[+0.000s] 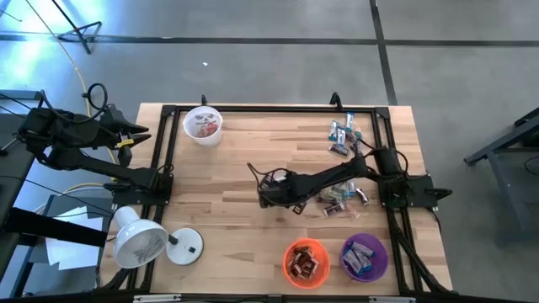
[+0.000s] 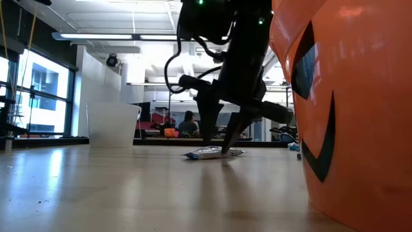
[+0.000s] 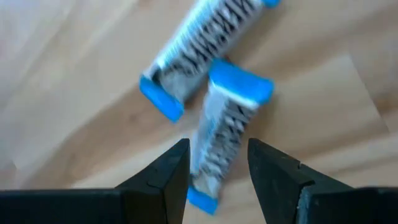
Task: Organize candy in baskets
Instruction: Put the white chocolate into the purple bucket
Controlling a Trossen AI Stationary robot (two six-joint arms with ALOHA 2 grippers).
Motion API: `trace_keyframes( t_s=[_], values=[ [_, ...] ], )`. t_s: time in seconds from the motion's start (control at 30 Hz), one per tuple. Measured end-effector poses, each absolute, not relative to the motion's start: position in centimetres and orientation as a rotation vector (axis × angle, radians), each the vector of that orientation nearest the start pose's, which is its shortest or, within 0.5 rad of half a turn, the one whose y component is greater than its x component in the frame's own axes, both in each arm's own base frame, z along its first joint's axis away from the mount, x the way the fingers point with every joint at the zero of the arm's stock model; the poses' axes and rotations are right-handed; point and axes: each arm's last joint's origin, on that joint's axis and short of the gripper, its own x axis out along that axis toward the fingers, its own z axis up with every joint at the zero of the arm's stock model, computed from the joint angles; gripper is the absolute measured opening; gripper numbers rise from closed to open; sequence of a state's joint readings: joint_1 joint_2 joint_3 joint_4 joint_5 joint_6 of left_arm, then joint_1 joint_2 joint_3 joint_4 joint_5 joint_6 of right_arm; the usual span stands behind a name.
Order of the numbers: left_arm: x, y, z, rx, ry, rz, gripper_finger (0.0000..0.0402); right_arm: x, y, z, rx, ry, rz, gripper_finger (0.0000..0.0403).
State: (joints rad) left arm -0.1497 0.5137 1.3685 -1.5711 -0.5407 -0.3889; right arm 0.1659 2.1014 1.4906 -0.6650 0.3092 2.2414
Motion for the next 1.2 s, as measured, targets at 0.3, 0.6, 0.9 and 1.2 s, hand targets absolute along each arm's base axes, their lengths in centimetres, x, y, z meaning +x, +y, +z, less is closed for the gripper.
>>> trace_keyframes(
  t_s=[0.3,0.6,0.9,1.2],
  values=[
    [-2.2,1.8,39.7,-0.126,0.592,0.498,0.0088,41.4,3.7,14.2,1.596,0.478,-1.394,0.0154],
    [-2.2,1.8,39.7,-0.126,0.592,0.497,0.0088,41.3,3.6,12.7,1.588,0.568,-1.448,0.0154],
    [-2.2,1.8,39.7,-0.125,0.592,0.498,0.0088,41.2,3.7,12.1,1.548,0.625,-1.446,0.0127],
    [-2.2,1.8,39.7,-0.126,0.592,0.498,0.0088,41.2,4.0,12.2,1.492,0.664,-1.408,0.0014]
  ],
)
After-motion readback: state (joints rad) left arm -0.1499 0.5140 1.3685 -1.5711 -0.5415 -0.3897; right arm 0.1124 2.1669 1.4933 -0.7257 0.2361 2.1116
